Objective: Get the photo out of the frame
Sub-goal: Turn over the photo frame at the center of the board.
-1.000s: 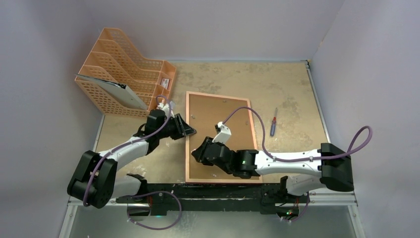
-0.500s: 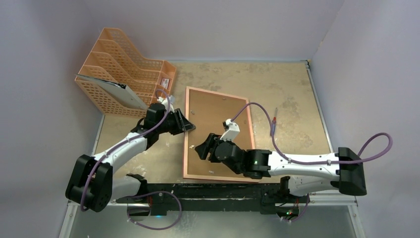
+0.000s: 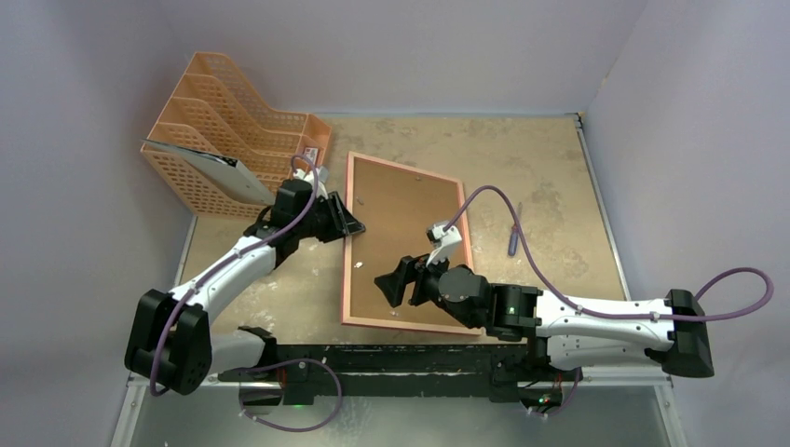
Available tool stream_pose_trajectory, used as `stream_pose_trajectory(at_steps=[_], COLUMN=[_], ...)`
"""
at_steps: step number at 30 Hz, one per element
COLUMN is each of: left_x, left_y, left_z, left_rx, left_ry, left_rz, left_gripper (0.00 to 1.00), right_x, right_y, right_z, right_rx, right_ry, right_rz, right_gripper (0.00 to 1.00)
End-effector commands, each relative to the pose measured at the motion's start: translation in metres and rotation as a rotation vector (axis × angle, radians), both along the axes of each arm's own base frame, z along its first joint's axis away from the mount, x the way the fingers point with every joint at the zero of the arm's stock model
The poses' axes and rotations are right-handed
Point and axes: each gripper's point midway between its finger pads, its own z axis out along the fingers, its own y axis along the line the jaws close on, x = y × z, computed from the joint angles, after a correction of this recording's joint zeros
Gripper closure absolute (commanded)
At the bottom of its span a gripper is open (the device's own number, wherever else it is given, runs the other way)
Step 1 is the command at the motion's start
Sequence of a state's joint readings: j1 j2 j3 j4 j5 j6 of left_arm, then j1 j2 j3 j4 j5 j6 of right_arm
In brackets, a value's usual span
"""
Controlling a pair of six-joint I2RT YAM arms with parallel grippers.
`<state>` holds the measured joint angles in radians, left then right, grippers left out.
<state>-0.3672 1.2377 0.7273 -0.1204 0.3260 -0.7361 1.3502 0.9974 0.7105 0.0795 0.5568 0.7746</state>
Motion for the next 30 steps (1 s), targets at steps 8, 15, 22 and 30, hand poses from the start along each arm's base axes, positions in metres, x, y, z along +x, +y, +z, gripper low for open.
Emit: stream_pose_trajectory(at_steps=[8,15,22,30], left_x=[0.025,0.027,0.029,0.042], left_y=[0.018,0.023,0.019,0.017], left_z=[0.026,0.028,0.02,0.021], left_rx=[0.117,0.145,0.126,0.157], left_ry=[-0.106,-0.104,-0.059,-0.036], left_rz=[0.061,0.078,0.081,0.089], left_gripper=[1.0,1.0,1.0,1.0], right_x=[0.003,0.006,-0.004,-0.013], right_y=[0.0,-0.008,0.002,0.011], right_z=[0.0,0.01,0.016,-0.001], right_rx=[-0.125,-0.118,-0.058,-0.132], right_ry=[-0.175,-0.24,-0.287,-0.352], right_rz=[0.084,0.083,0.167,0.226], right_gripper=[0.2,0.2,0.2,0.01])
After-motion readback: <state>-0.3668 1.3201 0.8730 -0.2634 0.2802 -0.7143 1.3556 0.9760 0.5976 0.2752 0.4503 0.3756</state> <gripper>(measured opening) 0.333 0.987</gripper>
